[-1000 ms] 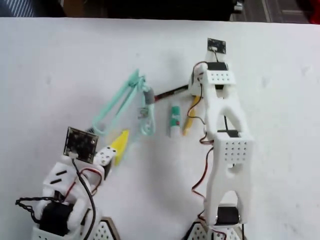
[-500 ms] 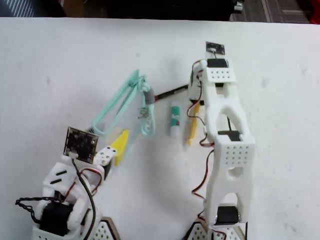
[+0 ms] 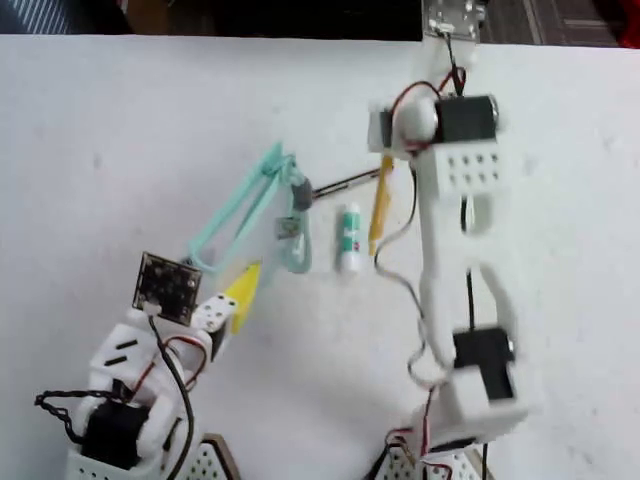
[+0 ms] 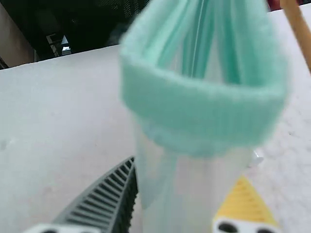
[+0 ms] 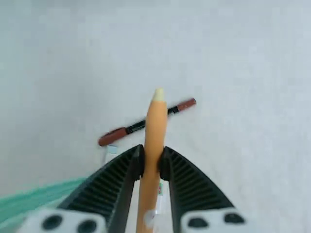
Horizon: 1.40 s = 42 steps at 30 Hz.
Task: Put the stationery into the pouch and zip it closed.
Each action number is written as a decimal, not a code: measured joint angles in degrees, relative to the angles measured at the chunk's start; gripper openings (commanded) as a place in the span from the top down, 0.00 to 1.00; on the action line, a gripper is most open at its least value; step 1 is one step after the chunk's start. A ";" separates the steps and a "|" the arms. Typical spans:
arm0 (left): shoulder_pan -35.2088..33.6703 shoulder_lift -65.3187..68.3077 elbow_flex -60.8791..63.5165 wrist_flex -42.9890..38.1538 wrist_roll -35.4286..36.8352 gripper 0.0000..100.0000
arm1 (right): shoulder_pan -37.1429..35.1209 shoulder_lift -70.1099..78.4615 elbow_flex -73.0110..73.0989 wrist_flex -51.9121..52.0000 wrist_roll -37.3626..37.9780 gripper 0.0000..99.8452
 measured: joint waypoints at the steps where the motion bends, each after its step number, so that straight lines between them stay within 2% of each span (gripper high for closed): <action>1: 0.00 0.00 0.00 0.00 0.00 0.77 | -1.14 -2.99 0.00 0.00 0.00 0.98; 11: 0.00 0.00 0.00 0.00 0.00 0.77 | -10.46 -26.90 0.00 0.00 0.00 0.98; 19: 0.00 0.00 0.00 0.00 0.00 0.77 | -17.14 -39.21 0.09 0.70 0.00 0.98; 26: 0.00 0.00 0.00 0.00 0.00 0.77 | -17.32 -46.15 8.26 1.58 0.18 0.98; 30: 0.00 0.00 0.00 0.00 0.00 0.77 | -17.58 -50.73 13.10 1.32 5.10 0.98; 35: 0.00 0.00 0.00 0.00 0.00 0.73 | -18.55 -53.80 18.99 -6.07 8.97 0.98; 37: 0.00 0.00 0.00 0.00 0.00 0.70 | -21.10 -54.77 22.07 -10.46 9.41 0.98; 42: 0.00 0.00 0.00 0.18 0.00 0.69 | -27.69 -57.93 29.45 -19.34 9.49 0.98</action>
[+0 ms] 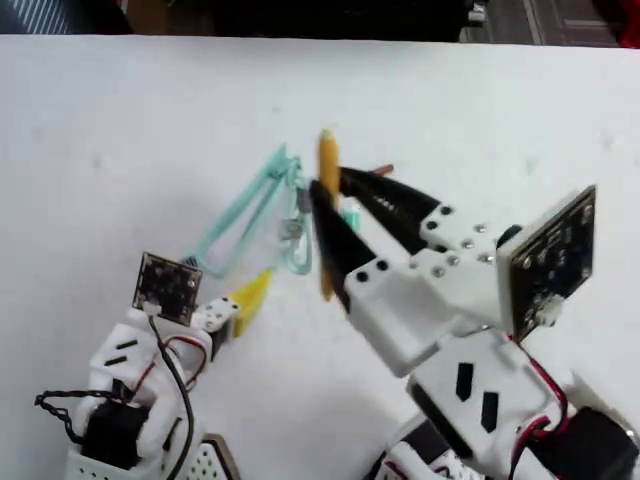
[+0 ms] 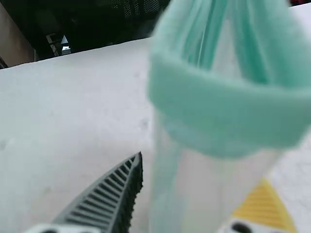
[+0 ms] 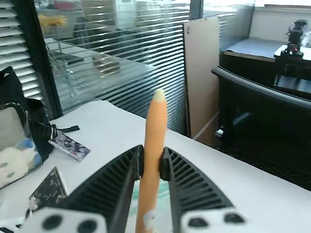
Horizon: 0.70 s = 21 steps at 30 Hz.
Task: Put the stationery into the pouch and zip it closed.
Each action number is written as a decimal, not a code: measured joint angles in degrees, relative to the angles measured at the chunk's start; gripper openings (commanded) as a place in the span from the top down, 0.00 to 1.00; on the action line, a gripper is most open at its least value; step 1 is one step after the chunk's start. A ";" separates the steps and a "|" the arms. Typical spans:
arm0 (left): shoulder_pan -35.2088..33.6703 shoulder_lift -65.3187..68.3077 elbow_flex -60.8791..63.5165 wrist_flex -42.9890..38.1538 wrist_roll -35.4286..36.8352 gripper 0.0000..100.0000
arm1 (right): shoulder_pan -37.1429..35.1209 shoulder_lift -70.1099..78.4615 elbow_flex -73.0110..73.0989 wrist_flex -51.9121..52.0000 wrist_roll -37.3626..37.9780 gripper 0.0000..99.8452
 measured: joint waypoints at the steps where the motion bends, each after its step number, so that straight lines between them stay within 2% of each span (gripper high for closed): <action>1: 0.00 0.00 0.00 0.00 0.00 0.69 | -0.53 -1.05 1.58 -1.67 0.00 0.98; 13: 0.00 -0.09 0.00 0.00 0.00 0.69 | -1.32 -3.25 19.60 -36.48 0.35 0.98; 21: 0.00 -0.09 0.00 0.00 0.00 0.69 | -5.98 -2.99 29.54 -43.60 0.35 0.98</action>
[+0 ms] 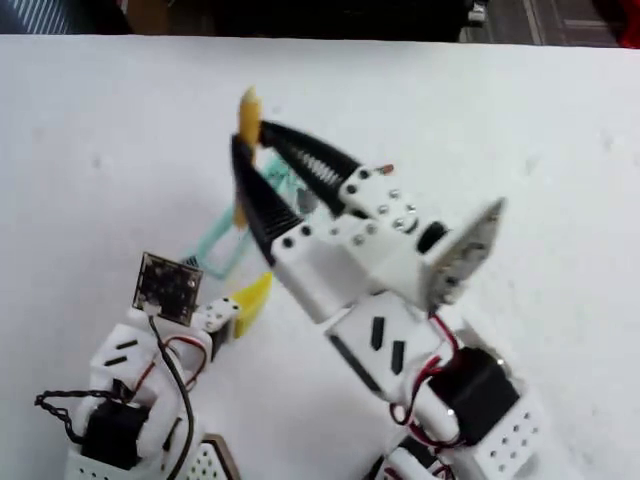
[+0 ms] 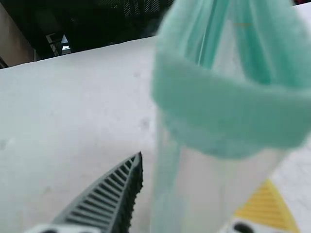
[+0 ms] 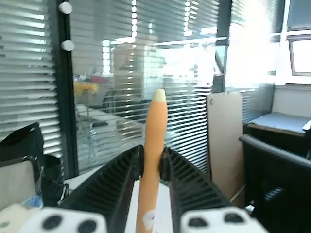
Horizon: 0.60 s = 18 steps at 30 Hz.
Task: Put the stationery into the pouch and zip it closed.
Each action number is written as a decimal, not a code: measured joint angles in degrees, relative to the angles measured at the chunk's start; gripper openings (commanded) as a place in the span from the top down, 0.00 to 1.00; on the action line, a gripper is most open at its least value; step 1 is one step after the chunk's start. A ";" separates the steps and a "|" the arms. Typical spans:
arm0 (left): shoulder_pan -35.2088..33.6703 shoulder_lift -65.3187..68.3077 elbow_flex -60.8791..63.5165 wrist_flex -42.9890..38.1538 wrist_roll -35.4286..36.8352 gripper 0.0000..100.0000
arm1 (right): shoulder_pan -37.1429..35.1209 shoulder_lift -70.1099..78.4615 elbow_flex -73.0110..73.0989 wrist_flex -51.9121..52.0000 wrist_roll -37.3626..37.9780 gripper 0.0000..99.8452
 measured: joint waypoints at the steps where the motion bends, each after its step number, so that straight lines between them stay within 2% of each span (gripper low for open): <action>1: 0.00 0.00 0.00 0.00 0.00 0.69 | -0.62 0.00 0.70 -0.09 0.00 0.98; 11: 0.00 0.00 0.00 0.00 0.00 0.69 | -1.05 -0.44 10.20 -0.18 0.00 0.98; 18: 0.00 0.00 0.00 0.00 0.00 0.69 | -1.05 -0.44 10.64 -0.18 0.00 0.98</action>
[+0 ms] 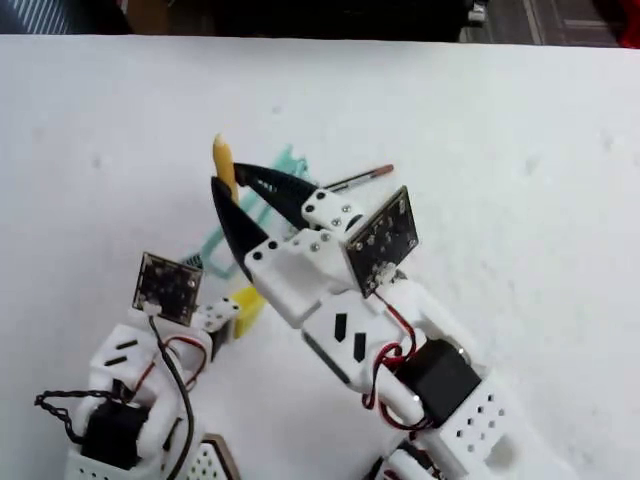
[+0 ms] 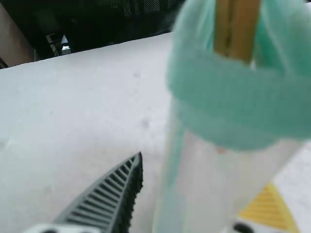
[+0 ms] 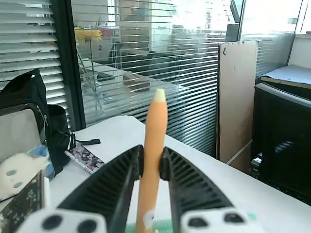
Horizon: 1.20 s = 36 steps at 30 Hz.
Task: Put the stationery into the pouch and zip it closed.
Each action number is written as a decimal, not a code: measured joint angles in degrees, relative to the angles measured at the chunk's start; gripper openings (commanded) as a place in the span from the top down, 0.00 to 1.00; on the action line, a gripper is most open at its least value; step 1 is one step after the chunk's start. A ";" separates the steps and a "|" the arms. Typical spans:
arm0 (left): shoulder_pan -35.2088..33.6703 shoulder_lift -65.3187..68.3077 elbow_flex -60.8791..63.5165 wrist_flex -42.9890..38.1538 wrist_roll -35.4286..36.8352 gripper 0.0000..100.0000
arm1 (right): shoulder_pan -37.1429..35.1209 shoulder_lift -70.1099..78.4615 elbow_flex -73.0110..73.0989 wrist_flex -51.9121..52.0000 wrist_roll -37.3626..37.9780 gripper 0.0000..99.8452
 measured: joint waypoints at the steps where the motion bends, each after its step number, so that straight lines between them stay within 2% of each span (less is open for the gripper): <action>1: 0.00 0.00 0.00 0.00 0.00 0.69 | 0.00 0.00 0.00 0.00 0.00 0.98; 3: 0.00 0.00 0.00 0.00 0.00 0.69 | 0.00 0.00 0.00 0.09 0.00 0.97; 8: 0.00 0.00 0.00 0.00 0.00 0.69 | -0.09 0.00 0.00 2.46 0.00 0.84; 21: 0.00 -0.09 0.00 0.00 0.00 0.69 | 0.00 0.00 -0.18 5.19 0.00 0.87; 23: 0.00 -0.09 0.00 0.00 0.00 0.71 | 3.34 0.09 -1.58 5.19 0.00 0.87; 30: 0.00 -0.09 0.00 -0.18 0.00 0.87 | 24.44 6.95 -5.27 5.98 -2.02 0.87; 36: 0.00 0.09 0.00 -0.18 0.09 0.91 | 32.70 20.57 -7.38 7.65 0.62 0.87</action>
